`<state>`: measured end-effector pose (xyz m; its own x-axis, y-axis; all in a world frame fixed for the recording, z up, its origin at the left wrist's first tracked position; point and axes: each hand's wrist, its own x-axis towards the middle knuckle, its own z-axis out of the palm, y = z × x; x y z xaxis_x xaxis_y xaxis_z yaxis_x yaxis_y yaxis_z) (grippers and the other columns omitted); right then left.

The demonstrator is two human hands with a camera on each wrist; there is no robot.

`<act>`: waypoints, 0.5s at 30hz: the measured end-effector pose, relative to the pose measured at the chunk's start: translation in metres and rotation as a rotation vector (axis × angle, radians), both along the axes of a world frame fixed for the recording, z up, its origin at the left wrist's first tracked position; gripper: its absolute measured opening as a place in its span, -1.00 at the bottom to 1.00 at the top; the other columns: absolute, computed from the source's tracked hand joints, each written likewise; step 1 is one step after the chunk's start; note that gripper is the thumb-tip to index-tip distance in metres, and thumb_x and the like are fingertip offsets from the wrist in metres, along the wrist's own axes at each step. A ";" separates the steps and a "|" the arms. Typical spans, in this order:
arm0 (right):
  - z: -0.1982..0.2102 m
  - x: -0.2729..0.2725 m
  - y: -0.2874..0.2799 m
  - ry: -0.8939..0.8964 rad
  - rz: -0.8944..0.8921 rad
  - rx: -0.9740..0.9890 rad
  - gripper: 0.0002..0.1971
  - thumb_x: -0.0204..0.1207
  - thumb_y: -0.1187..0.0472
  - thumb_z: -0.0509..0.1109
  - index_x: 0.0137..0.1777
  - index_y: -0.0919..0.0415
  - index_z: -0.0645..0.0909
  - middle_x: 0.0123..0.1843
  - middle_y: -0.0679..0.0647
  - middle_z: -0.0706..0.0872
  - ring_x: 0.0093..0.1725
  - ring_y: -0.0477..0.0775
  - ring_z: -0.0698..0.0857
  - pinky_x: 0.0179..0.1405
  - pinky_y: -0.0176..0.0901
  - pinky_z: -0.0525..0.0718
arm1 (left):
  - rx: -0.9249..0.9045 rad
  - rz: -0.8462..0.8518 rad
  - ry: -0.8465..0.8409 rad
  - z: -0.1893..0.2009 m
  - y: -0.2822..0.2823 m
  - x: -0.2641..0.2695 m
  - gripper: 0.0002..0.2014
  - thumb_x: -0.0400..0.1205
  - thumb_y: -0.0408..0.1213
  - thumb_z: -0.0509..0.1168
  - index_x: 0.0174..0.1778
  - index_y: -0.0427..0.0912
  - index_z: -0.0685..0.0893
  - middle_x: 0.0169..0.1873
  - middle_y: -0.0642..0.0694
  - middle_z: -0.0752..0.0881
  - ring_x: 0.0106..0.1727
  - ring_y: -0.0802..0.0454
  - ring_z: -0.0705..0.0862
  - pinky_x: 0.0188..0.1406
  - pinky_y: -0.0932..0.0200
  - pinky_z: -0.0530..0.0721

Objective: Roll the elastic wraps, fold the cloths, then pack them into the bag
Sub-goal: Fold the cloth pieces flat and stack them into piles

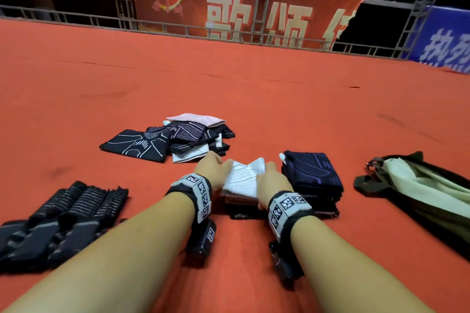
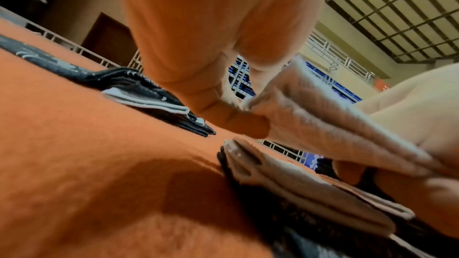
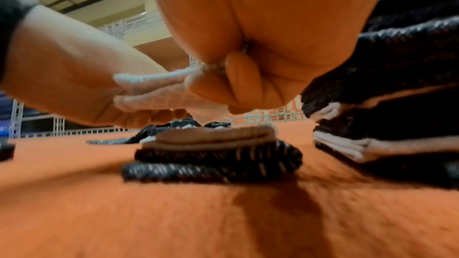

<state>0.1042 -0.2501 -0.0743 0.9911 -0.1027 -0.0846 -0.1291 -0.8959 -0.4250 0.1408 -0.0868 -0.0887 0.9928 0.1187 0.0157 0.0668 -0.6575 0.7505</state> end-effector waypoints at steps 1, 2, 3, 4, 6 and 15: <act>-0.006 0.003 0.000 0.014 0.007 -0.045 -0.51 0.70 0.32 0.15 0.62 0.19 0.20 0.17 0.24 0.69 0.09 0.28 0.74 0.00 -0.03 0.66 | 0.007 -0.012 0.027 -0.004 -0.002 0.003 -0.70 0.69 -0.03 0.33 0.24 -0.11 0.55 -0.12 -0.03 0.72 -0.12 -0.06 0.66 -0.11 0.09 0.56; -0.011 0.006 0.001 0.031 0.009 -0.064 -0.34 0.66 0.36 0.12 0.73 0.10 0.01 0.19 0.25 0.69 0.10 0.28 0.74 0.01 0.00 0.66 | 0.022 -0.043 0.041 -0.009 -0.003 0.005 -0.61 0.68 -0.09 0.33 0.40 -0.07 0.48 -0.09 -0.03 0.75 -0.12 -0.06 0.69 -0.14 0.11 0.55; -0.016 0.008 0.001 0.034 0.021 -0.094 -0.25 0.63 0.39 0.10 0.77 0.02 -0.10 0.26 0.27 0.66 0.15 0.28 0.73 0.06 0.03 0.64 | 0.051 -0.083 0.044 -0.013 -0.004 0.006 -0.53 0.66 -0.15 0.32 0.50 -0.03 0.43 -0.07 -0.06 0.78 -0.11 -0.07 0.73 -0.15 0.10 0.58; -0.017 0.009 0.002 0.043 0.031 -0.132 -0.23 0.61 0.39 0.08 0.77 -0.03 -0.10 0.34 0.29 0.60 0.21 0.29 0.70 0.12 0.04 0.63 | 0.101 -0.126 0.031 -0.016 -0.005 0.007 -0.48 0.66 -0.20 0.30 0.57 0.00 0.40 0.01 -0.10 0.79 -0.03 -0.10 0.75 -0.09 0.08 0.62; -0.022 0.011 0.004 0.053 0.039 -0.169 -0.30 0.61 0.37 0.06 0.74 -0.03 0.05 0.43 0.29 0.45 0.29 0.33 0.65 0.20 0.07 0.61 | 0.238 -0.201 -0.017 -0.020 -0.007 0.008 -0.43 0.65 -0.26 0.24 0.63 0.05 0.39 0.33 -0.16 0.65 0.23 -0.16 0.70 0.21 0.02 0.65; -0.036 0.013 0.007 -0.157 0.121 -0.319 -0.44 0.66 0.08 0.24 0.65 0.12 0.29 0.72 0.12 0.17 0.68 0.22 0.16 0.58 0.07 0.25 | 0.642 -0.466 0.210 -0.040 -0.034 0.005 -0.34 0.82 0.06 -0.04 0.81 0.02 -0.14 0.80 0.02 -0.17 0.78 -0.27 -0.24 0.75 -0.23 -0.07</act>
<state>0.1171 -0.2428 -0.1105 0.9960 0.0198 0.0871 0.0309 -0.9913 -0.1282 0.1454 -0.1211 -0.1291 0.9278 -0.2756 -0.2514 -0.2224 -0.9497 0.2205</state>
